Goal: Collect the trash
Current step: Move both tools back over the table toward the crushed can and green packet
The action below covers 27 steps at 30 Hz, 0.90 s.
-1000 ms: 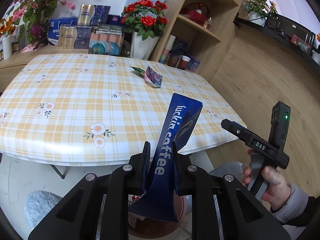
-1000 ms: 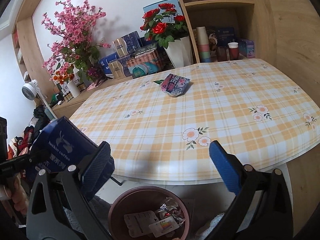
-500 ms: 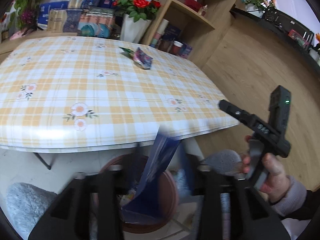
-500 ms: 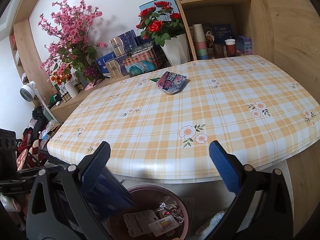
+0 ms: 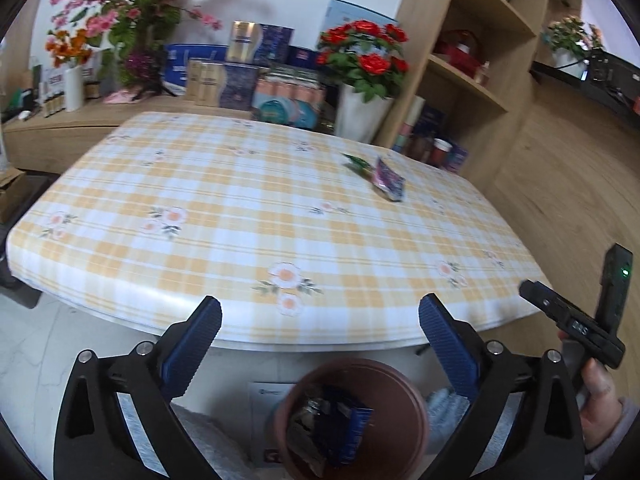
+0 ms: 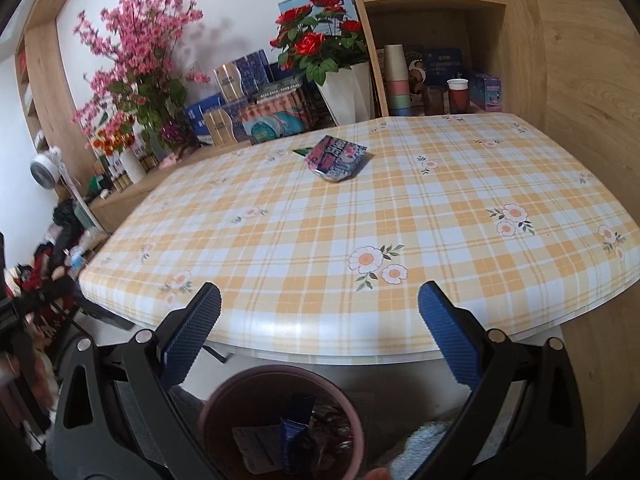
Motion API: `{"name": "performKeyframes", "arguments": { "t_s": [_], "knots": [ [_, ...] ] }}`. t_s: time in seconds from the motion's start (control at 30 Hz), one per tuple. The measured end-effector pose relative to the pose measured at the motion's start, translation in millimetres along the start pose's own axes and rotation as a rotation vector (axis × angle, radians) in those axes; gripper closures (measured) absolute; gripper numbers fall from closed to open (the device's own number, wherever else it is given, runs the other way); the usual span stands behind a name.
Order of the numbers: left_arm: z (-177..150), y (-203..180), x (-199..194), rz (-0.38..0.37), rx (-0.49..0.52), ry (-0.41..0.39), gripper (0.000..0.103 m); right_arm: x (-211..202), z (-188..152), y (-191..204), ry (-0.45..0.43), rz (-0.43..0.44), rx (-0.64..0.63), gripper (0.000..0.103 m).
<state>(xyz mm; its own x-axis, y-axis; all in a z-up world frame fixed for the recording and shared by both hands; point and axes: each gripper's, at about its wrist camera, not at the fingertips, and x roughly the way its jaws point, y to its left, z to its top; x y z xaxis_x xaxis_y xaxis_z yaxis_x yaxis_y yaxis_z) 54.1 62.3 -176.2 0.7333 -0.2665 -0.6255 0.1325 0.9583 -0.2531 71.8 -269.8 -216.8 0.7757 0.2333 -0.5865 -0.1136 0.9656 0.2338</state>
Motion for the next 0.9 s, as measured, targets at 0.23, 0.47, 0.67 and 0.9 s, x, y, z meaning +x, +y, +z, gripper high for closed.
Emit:
{"name": "performKeyframes", "arguments": {
  "t_s": [0.23,0.47,0.67,0.9],
  "knots": [
    [15,6,2,0.072,0.052,-0.052,0.006,16,14,1,0.039,-0.019,-0.024,0.006],
    [44,12,18,0.094,0.077,-0.091,0.006,53,58,-2,0.132,0.001,-0.036,0.006],
    [79,23,46,0.125,0.06,-0.122,0.006,107,109,7,0.204,-0.048,-0.079,0.006],
    [119,45,97,0.125,0.026,-0.104,0.006,218,174,12,0.3,-0.096,-0.039,0.006]
  ]
}}
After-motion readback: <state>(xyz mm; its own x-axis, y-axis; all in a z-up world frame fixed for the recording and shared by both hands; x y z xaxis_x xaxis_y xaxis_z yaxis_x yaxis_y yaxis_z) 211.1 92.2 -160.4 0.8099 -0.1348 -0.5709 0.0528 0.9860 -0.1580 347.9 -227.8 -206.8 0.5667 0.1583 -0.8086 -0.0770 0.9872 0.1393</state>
